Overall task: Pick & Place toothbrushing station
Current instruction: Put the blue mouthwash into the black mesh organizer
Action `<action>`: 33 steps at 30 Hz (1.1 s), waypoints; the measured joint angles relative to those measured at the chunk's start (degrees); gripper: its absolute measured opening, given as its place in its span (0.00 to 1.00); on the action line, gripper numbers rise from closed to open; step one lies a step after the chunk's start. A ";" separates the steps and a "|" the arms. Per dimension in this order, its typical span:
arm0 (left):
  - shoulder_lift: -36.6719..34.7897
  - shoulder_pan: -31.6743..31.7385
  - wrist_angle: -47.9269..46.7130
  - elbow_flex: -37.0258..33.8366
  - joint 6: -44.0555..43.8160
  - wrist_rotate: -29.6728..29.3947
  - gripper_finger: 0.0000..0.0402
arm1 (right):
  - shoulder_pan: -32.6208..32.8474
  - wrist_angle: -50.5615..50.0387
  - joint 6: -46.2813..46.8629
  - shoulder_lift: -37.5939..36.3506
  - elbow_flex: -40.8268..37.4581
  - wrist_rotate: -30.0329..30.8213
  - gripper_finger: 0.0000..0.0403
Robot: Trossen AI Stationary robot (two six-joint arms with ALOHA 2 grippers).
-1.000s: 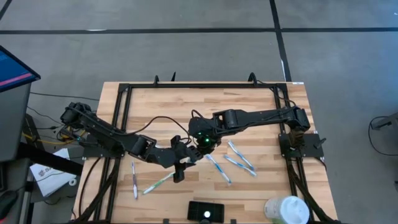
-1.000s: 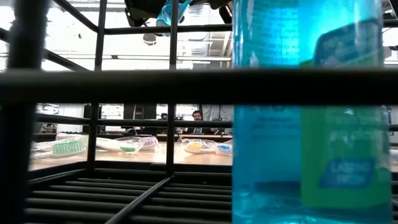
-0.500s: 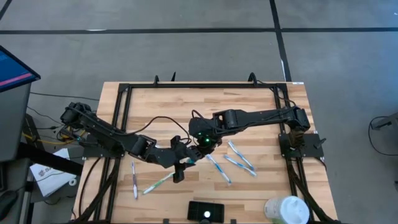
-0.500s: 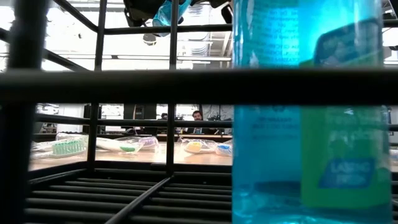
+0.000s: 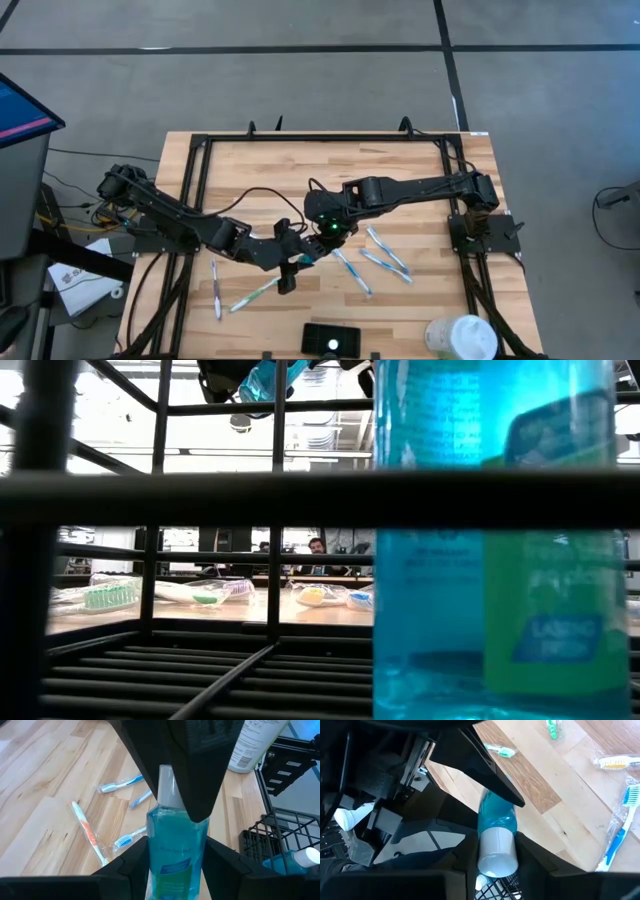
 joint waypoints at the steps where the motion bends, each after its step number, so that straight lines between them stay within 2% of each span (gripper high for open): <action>1: 0.00 -0.06 0.00 0.00 -0.01 0.00 0.36 | 0.00 -0.02 -0.04 0.00 0.00 0.00 0.24; 7: 0.02 -0.07 0.16 0.00 -0.77 0.00 0.41 | -0.02 -0.18 -1.02 -0.01 0.00 0.07 0.24; 22: 0.04 -0.07 -0.64 0.00 -4.60 1.62 0.75 | 0.17 -1.49 -2.46 -0.02 0.00 0.31 0.23; 33: 0.02 -0.49 -7.49 0.09 -8.51 1.97 0.79 | 3.55 -1.68 -2.21 -0.02 0.00 -0.38 0.23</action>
